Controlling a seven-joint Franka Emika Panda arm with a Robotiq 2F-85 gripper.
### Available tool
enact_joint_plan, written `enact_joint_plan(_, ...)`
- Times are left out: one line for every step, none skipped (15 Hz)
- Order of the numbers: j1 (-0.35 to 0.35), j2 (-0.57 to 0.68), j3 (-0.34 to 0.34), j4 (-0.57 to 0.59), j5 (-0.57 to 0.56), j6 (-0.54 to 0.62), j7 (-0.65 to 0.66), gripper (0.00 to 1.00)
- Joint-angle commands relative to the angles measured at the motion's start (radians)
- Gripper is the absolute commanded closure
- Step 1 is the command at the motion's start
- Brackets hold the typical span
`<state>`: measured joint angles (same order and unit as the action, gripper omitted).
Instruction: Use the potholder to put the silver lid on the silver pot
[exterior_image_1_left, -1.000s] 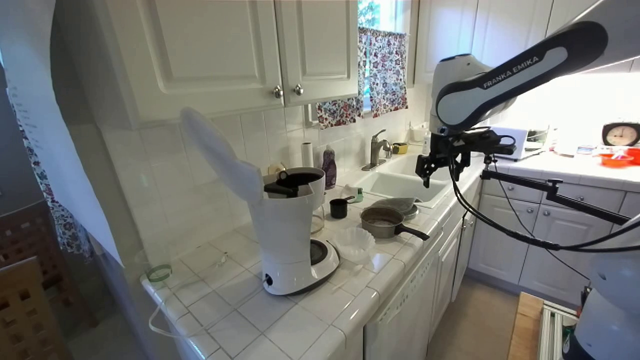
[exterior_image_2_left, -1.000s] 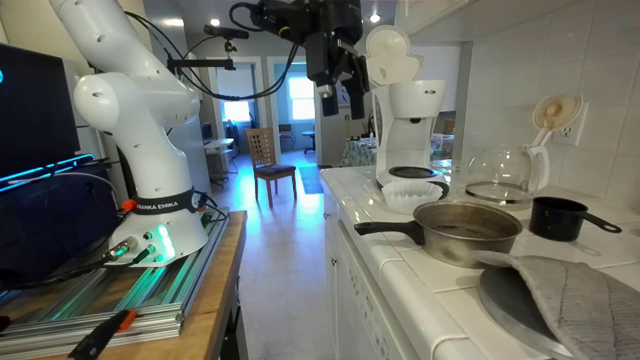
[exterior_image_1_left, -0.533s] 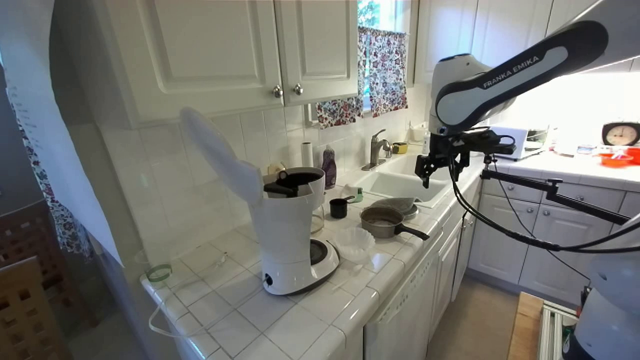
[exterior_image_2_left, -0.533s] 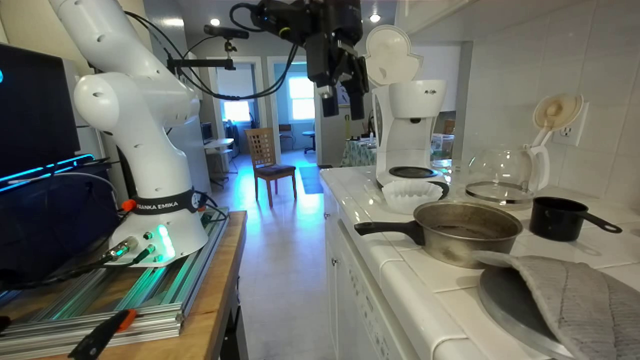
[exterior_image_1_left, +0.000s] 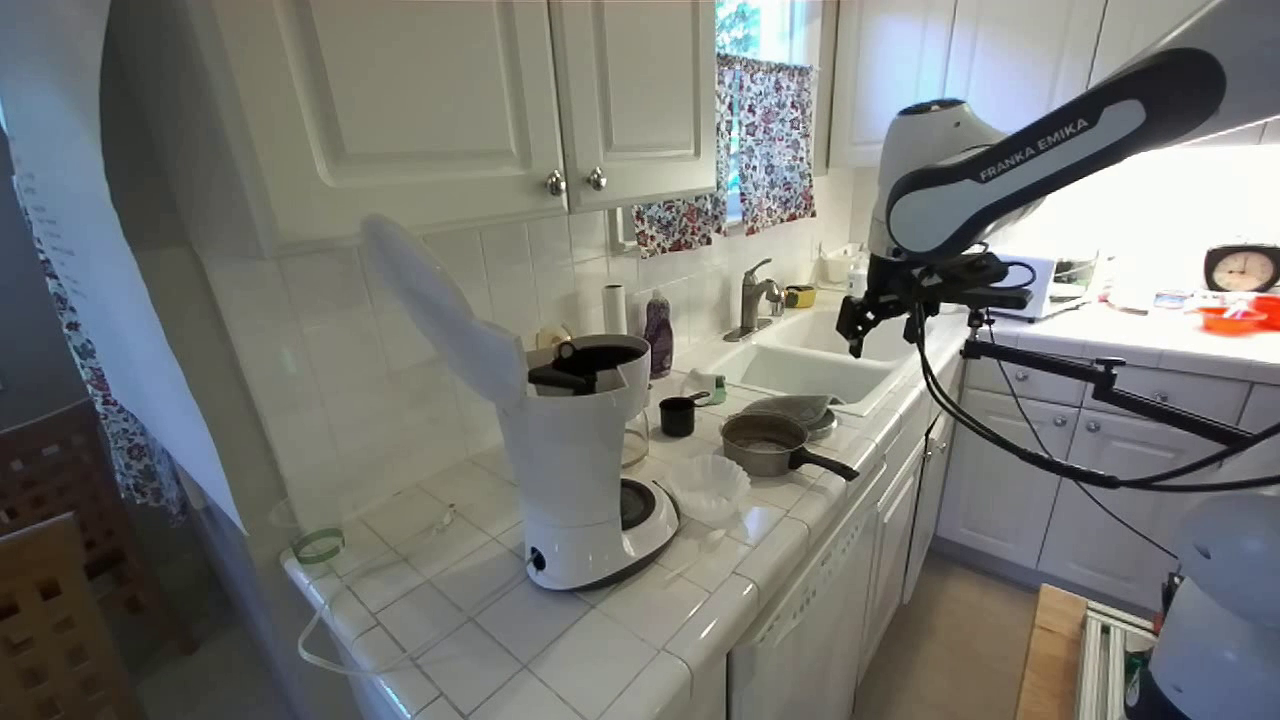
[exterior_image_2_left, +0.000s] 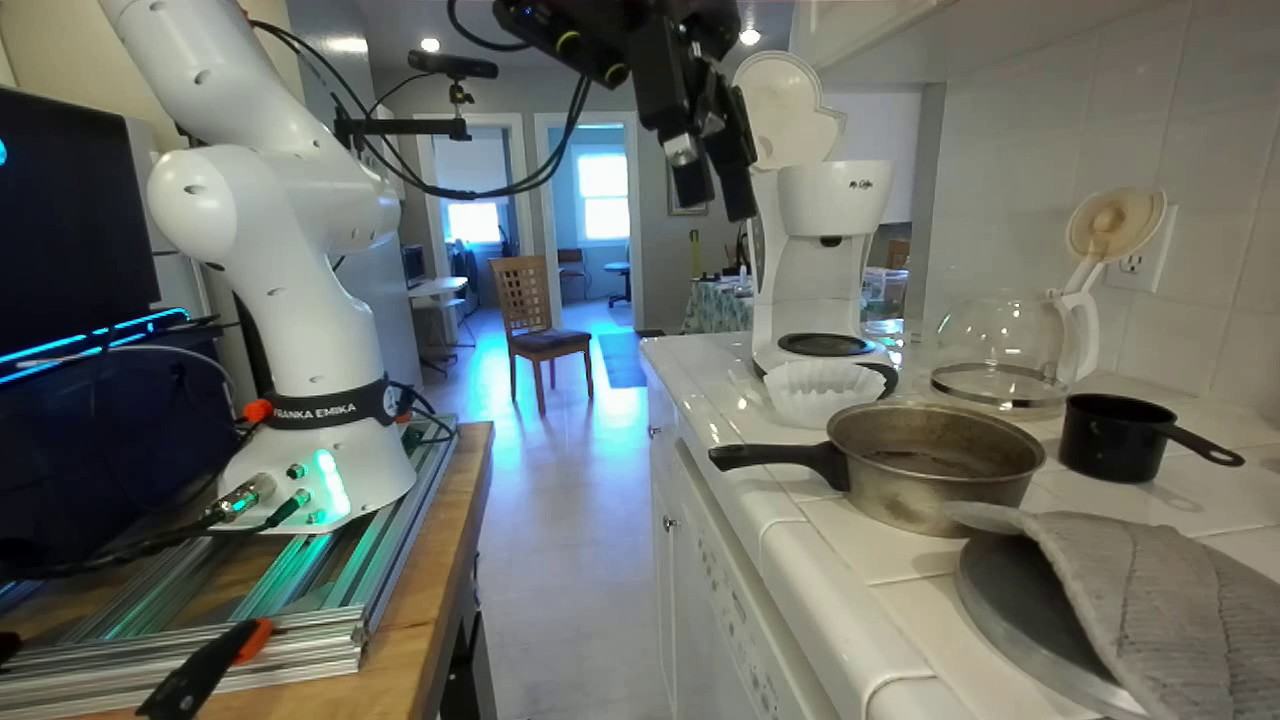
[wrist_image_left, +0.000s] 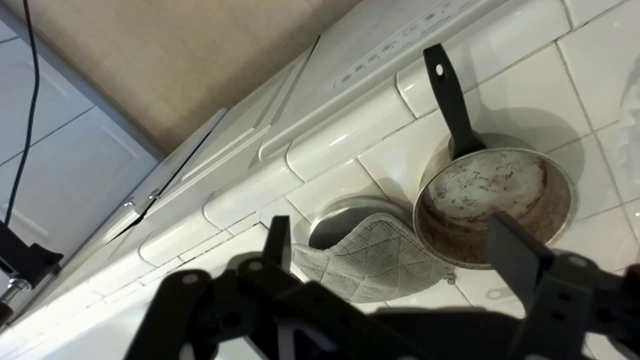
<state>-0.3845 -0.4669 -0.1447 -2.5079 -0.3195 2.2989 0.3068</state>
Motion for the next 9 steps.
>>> enact_joint_plan(0.023,0.027,-0.078,0.02,0.067,0.062,-0.12,0.0)
enact_joint_plan(0.033,0.036,-0.103,0.028,0.097,0.068,-0.161,0.0)
enact_joint_plan(0.042,0.046,-0.126,0.038,0.125,0.072,-0.201,0.0)
enact_joint_plan(0.049,0.061,-0.146,0.055,0.156,0.059,-0.238,0.0)
enact_joint_plan(0.056,0.075,-0.164,0.076,0.187,0.044,-0.272,0.0)
enact_joint_plan(0.065,0.091,-0.182,0.099,0.219,0.023,-0.308,0.0)
enact_joint_plan(0.073,0.106,-0.198,0.117,0.248,0.011,-0.343,0.0)
enact_joint_plan(0.078,0.129,-0.21,0.146,0.27,-0.01,-0.37,0.0)
enact_joint_plan(0.081,0.149,-0.218,0.171,0.284,-0.029,-0.393,0.0)
